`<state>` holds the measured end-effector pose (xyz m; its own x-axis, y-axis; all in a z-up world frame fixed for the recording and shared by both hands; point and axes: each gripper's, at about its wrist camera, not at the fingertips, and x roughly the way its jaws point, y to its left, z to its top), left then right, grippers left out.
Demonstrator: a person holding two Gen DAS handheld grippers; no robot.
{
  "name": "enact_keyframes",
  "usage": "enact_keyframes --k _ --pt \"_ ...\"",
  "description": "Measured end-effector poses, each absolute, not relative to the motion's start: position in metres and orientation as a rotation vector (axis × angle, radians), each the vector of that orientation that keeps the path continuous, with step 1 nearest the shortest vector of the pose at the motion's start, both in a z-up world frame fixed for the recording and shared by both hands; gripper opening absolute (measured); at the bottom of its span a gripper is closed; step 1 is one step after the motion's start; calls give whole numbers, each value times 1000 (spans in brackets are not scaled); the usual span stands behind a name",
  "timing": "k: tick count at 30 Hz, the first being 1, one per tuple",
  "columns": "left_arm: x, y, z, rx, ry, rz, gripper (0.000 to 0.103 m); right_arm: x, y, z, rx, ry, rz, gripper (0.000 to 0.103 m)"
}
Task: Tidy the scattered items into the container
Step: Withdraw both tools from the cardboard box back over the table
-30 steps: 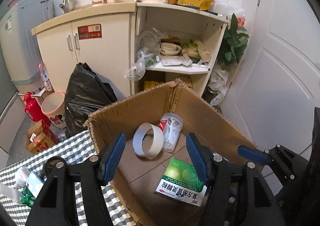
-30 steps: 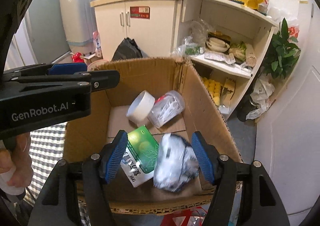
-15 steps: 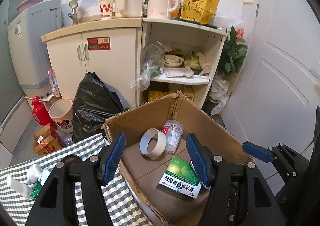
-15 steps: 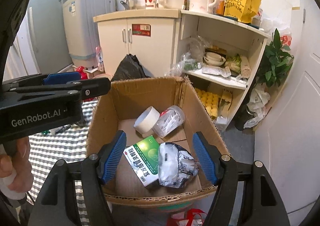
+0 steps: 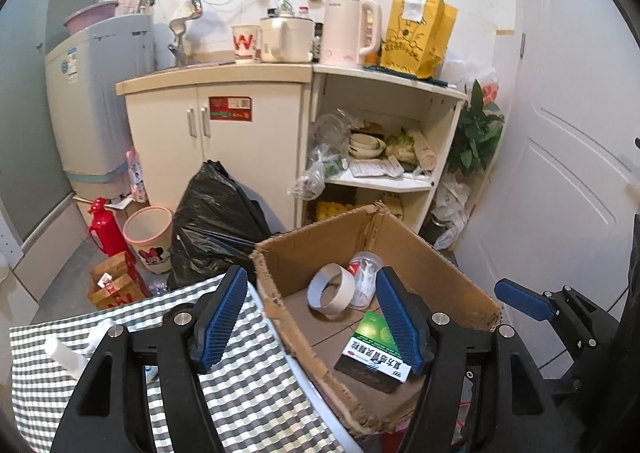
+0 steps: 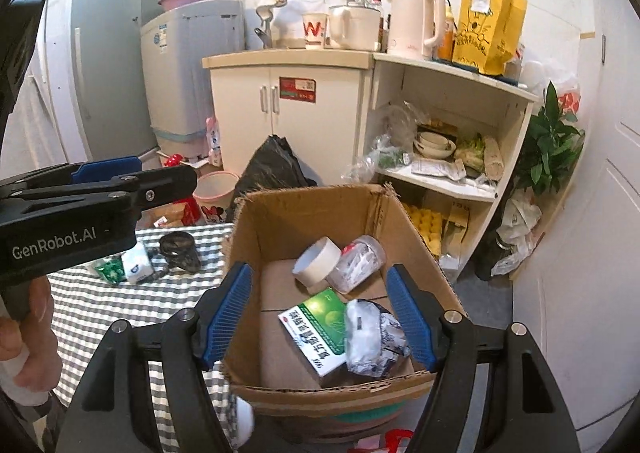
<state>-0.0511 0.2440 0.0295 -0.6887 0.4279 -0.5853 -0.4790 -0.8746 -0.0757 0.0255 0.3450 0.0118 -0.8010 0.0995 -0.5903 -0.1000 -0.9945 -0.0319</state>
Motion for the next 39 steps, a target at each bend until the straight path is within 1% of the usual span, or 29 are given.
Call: enact_keyframes --k 7,10,16,20,23,31,32,39 --pt "-35 219 39 -817 101 2544 71 39 329 22 -899 -9 2924 72" --pt "-27 208 44 -803 95 2564 72 44 322 27 -869 -5 2940 75" --pt "-17 184 52 -786 78 2610 74 49 307 36 -831 -8 2967 76" --pt "-12 167 54 -781 63 2640 75 49 296 39 -810 -9 2985 80" --pt "-8 152 55 -770 51 2671 78 49 288 39 -797 -5 2995 80" --pt "-1 116 59 -753 20 2735 80 50 266 41 -766 10 3024 80" --pt "-1 113 60 -751 15 2739 82 51 264 42 -760 10 3029 80" --pt "4 89 60 -757 -19 2779 83 54 246 46 -728 15 3069 85"
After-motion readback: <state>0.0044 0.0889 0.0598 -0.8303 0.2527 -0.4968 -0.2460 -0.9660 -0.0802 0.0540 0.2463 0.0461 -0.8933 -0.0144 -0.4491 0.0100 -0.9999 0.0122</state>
